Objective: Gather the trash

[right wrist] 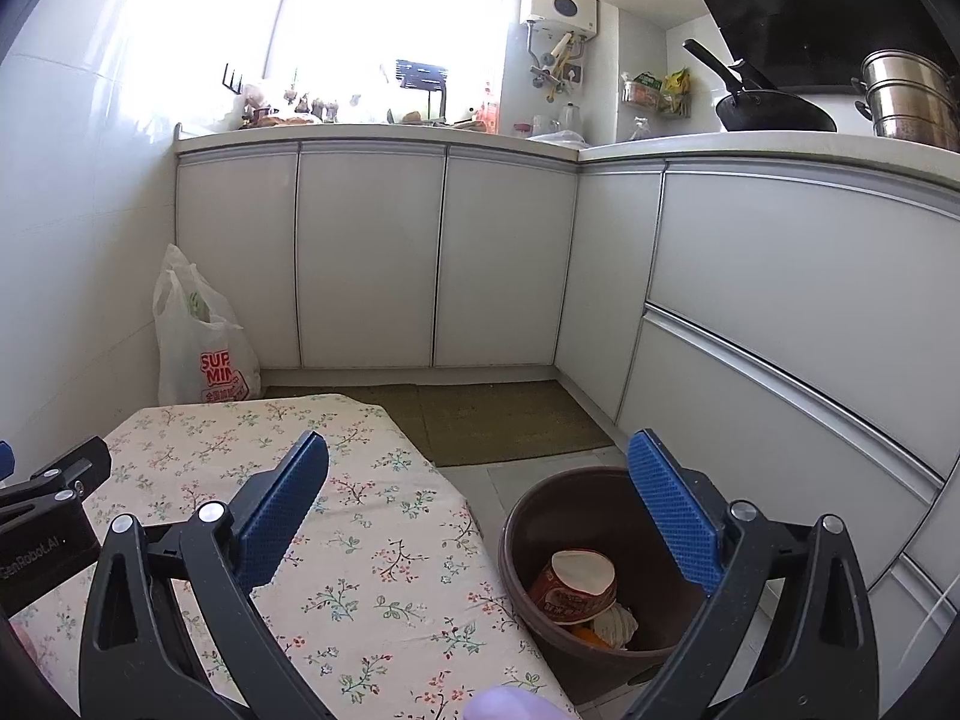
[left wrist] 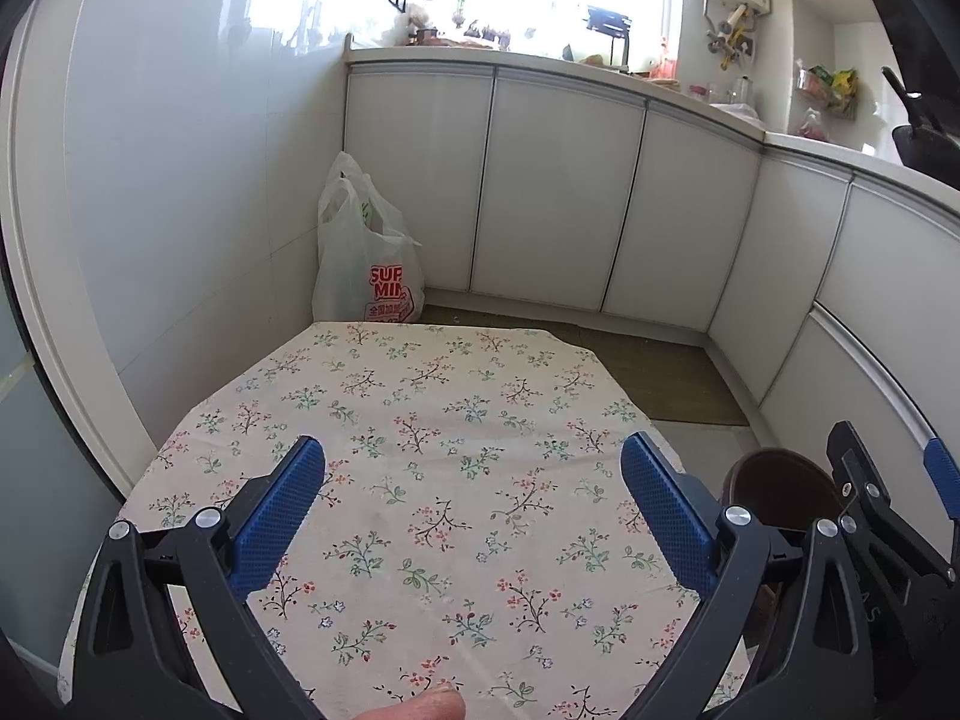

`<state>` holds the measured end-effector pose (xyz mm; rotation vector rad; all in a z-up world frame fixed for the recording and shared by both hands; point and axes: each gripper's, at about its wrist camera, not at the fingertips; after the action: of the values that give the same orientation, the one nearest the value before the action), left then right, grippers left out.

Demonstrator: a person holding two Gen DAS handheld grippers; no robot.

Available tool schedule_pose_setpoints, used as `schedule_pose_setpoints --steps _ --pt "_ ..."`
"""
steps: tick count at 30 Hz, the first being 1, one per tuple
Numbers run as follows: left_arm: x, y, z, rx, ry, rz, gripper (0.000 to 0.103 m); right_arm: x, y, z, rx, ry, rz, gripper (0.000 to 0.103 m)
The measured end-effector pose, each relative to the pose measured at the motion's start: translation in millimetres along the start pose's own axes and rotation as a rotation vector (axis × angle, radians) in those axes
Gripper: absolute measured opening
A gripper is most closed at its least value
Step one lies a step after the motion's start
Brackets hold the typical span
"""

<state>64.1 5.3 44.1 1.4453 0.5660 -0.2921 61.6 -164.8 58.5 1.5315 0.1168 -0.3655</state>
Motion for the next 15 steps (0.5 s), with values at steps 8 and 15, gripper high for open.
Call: schedule_pose_setpoints --steps 8,15 --pt "2.7 -2.4 1.1 0.005 0.004 -0.011 0.096 -1.3 1.5 3.7 0.007 -0.001 0.001 0.096" --pt "2.7 -4.0 1.4 0.006 0.01 -0.007 0.096 -1.4 0.1 4.7 0.006 -0.001 -0.005 0.096"
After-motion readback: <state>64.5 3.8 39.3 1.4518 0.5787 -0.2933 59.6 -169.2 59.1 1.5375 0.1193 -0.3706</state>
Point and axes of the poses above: each gripper's, at about its wrist camera, not at the fingertips, and x roughly the way its jaws point, z to its right, y to its top, and after that the axes turned 10 degrees about y, right-handed
